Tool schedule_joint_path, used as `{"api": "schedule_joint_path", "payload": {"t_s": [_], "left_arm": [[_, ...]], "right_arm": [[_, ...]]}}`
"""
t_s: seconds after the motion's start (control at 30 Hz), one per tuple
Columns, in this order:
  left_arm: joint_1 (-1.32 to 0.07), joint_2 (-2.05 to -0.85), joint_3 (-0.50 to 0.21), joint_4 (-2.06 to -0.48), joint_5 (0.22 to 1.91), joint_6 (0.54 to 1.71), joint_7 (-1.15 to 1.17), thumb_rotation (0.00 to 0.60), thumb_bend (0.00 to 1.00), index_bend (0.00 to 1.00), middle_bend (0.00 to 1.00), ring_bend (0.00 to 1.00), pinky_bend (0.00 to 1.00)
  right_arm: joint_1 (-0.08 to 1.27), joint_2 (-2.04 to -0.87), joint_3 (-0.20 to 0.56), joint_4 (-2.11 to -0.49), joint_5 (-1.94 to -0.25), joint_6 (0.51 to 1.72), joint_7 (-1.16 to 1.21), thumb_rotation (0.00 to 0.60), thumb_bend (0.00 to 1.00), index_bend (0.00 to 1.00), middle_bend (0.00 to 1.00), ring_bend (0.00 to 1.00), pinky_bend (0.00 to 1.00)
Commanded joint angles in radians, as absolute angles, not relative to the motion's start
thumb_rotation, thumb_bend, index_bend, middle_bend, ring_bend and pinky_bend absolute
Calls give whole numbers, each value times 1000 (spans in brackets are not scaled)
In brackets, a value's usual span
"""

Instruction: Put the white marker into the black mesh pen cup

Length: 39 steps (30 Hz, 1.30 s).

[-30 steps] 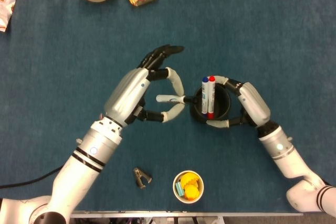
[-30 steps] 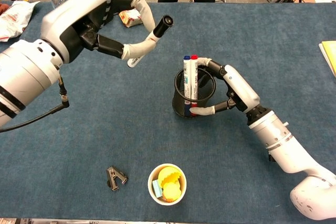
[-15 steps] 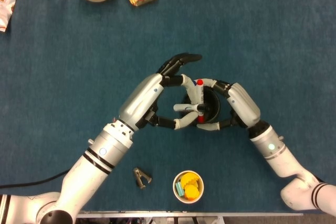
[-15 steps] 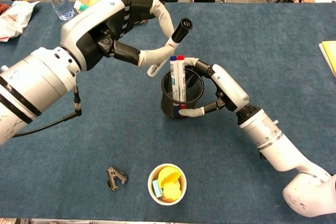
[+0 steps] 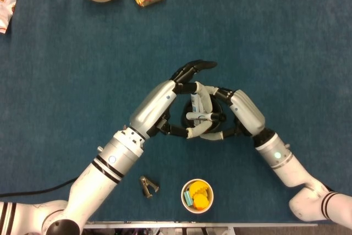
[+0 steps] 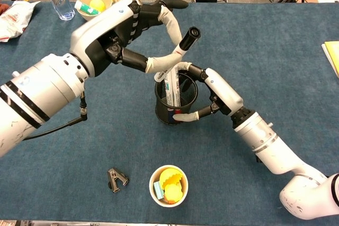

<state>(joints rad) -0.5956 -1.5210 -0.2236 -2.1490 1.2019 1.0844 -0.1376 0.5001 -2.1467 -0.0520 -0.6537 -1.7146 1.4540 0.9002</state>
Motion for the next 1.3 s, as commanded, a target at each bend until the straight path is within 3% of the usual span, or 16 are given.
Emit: {"api": "schedule_joint_path", "payload": {"t_s": [0.03, 0.7, 1.3], "left_arm": [[-599, -1525, -225, -2143, 1195, 1085, -135, 600, 361, 609, 110, 0, 15], [-610, -1537, -220, -2131, 1156, 1035, -211, 600, 361, 609, 110, 0, 14], [-589, -1592, -193, -2034, 1281, 1068, -293, 600, 361, 601, 110, 0, 15]], "right_arm": [[501, -2151, -55, -653, -1715, 1450, 903, 600, 0, 379, 516, 468, 432], [513, -2176, -54, -638, -1710, 1440, 912, 600, 0, 379, 516, 468, 433], [512, -2179, -62, -640, -1711, 1440, 910, 600, 0, 379, 516, 468, 433]]}}
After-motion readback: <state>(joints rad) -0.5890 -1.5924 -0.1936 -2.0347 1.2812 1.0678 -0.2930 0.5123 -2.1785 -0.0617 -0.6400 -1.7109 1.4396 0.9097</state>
